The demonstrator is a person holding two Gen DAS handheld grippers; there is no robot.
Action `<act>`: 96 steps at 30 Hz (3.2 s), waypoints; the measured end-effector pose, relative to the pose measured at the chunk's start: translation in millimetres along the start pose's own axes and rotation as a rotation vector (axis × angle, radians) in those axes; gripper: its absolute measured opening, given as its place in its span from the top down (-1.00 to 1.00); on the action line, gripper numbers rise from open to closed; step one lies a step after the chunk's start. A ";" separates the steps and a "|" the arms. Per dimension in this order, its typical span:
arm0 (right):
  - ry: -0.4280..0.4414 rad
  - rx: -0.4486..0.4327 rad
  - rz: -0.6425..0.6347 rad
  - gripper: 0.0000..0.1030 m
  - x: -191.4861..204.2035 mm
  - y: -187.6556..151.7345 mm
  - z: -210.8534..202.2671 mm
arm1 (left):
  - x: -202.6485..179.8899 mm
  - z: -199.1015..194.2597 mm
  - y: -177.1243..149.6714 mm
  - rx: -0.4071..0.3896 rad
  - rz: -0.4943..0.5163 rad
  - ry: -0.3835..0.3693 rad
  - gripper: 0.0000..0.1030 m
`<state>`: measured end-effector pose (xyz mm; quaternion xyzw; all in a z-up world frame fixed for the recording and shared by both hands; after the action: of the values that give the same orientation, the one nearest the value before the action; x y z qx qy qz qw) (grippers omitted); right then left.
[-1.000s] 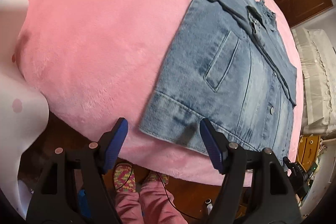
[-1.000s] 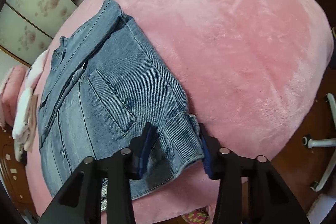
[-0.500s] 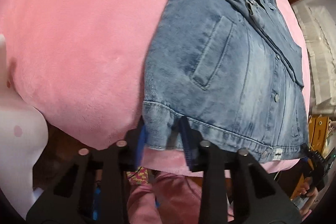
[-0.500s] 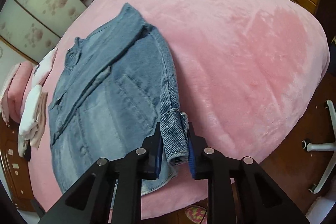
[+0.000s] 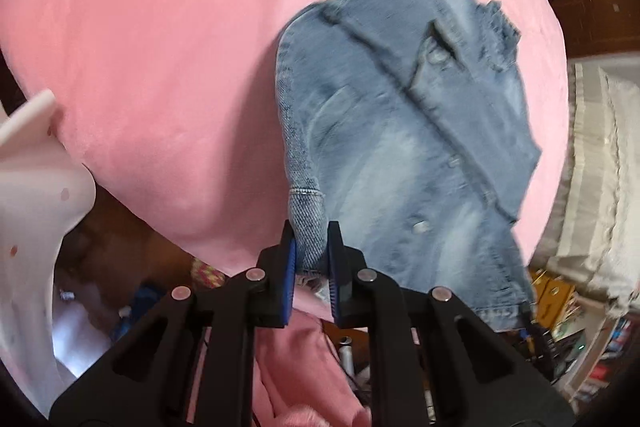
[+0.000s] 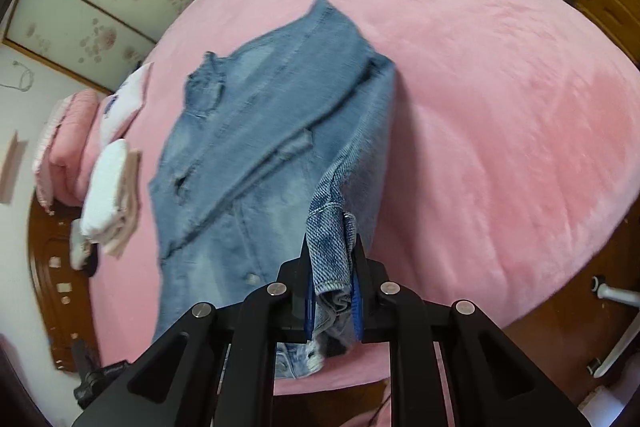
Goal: Fold large clothes
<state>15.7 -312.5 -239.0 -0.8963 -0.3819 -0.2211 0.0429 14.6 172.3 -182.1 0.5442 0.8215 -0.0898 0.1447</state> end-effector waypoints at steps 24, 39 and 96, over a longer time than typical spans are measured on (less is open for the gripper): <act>0.083 0.058 0.180 0.76 153.1 300.5 62.2 | -99.8 -25.3 260.9 -0.159 -0.196 -0.022 0.83; -0.087 -0.087 0.280 0.59 142.7 378.2 225.3 | -78.3 143.8 355.0 -0.122 -0.220 -0.068 0.67; -0.105 -0.143 -0.351 1.00 14.3 235.4 172.4 | -49.8 142.6 142.8 -0.187 0.369 0.547 0.97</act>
<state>252.8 -426.5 -366.0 -0.8269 -0.5176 -0.2047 -0.0801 184.2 141.6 -298.3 0.6721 0.7221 0.1631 -0.0181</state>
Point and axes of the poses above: each gripper's, at about its wrist camera, not at the fingertips, and z roughly the way its jaws point, x to its left, y to its top, the point moved 8 cm from there along z, roughly the way its jaws point, and after that the axes turned 12 degrees about z, right-handed, at the moved point
